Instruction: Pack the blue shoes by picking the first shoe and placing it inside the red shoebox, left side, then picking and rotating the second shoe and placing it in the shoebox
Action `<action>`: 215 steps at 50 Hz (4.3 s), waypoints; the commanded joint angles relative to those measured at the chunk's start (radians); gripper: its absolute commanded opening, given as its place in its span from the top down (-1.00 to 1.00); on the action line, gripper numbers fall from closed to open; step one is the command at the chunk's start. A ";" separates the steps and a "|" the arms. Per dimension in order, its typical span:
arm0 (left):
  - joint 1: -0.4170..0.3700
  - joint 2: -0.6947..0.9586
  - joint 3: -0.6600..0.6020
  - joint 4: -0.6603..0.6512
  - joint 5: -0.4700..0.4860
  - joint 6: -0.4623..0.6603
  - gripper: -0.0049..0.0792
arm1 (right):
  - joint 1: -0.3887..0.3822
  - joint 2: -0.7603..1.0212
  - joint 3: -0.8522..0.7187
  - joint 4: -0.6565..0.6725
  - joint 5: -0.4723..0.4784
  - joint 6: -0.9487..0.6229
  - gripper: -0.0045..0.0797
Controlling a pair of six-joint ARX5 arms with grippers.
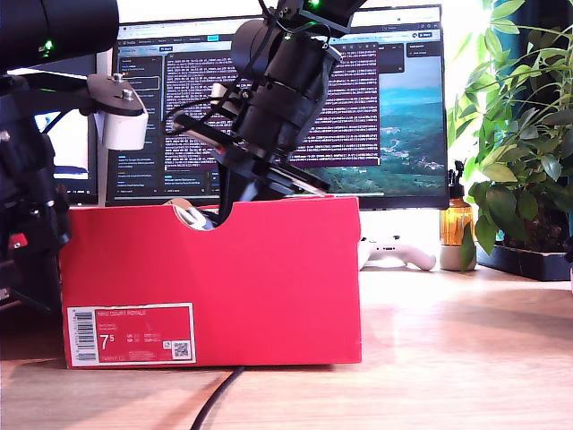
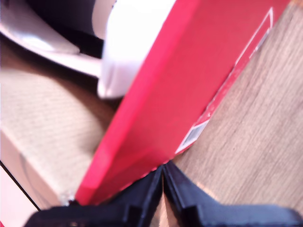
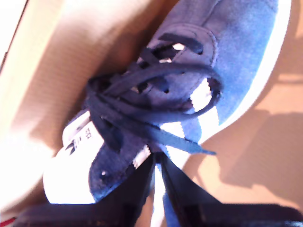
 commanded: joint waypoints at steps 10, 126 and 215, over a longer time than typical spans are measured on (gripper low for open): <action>0.001 0.016 0.006 0.012 0.007 -0.005 0.92 | 0.035 0.061 -0.018 -0.089 0.080 0.027 0.92; 0.001 0.016 0.006 0.006 0.057 -0.005 0.92 | 0.108 0.154 0.169 -0.257 0.183 0.093 0.92; 0.001 0.016 0.006 0.013 0.062 -0.007 0.92 | 0.066 0.104 0.375 -0.557 0.225 0.054 -0.05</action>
